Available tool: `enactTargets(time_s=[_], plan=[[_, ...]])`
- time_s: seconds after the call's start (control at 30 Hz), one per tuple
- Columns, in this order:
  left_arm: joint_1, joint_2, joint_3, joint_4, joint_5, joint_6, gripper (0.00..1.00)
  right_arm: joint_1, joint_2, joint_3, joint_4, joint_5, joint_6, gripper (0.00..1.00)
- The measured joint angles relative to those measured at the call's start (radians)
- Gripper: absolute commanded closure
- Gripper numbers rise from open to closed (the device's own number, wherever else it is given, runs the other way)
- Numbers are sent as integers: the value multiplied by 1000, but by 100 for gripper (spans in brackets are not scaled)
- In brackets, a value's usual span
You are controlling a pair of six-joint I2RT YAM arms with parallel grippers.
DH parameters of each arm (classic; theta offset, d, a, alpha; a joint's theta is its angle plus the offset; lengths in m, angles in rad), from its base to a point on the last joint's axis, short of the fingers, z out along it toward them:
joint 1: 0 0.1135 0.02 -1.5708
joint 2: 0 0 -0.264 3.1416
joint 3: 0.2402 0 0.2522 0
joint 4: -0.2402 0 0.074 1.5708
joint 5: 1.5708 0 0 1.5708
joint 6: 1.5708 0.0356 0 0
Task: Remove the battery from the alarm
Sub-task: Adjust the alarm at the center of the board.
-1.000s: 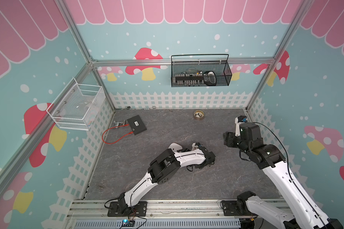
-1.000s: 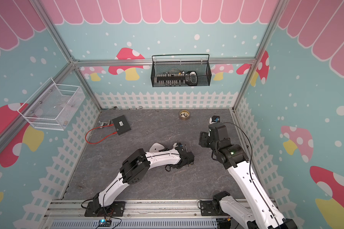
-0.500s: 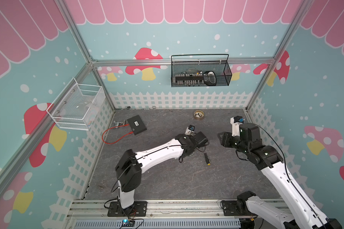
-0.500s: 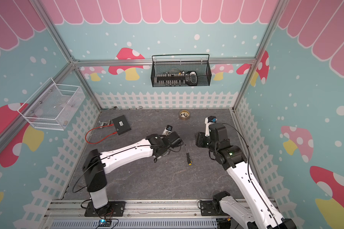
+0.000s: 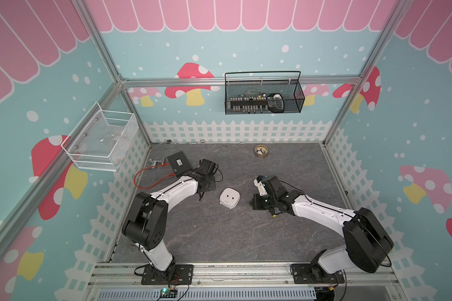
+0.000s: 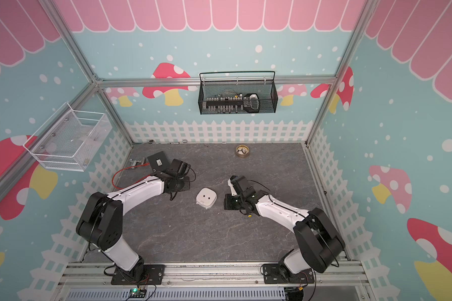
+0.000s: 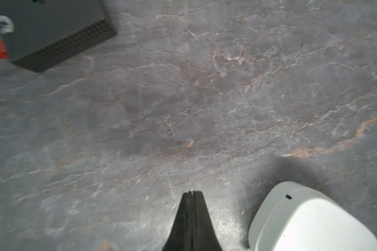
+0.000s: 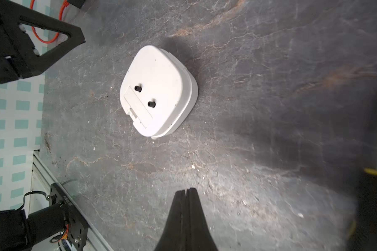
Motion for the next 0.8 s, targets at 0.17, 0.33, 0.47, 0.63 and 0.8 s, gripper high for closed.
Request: enactTargets(time_s=[0.17, 0.33, 0.47, 0.63, 0.8], plan=[[7, 67, -8, 110, 90, -9, 100, 14, 137, 62, 74, -16, 14, 100], [10, 106, -60, 195, 171, -29, 100, 19, 229, 103, 105, -14, 19, 100], [9, 112, -104, 250, 231, -47, 100, 19, 267, 117, 113, -13, 19, 100], [3, 99, -153, 317, 276, -61, 100, 19, 301, 142, 118, -9, 18, 100], [-40, 44, -211, 332, 293, -74, 100, 19, 333, 179, 112, 1, 14, 100]])
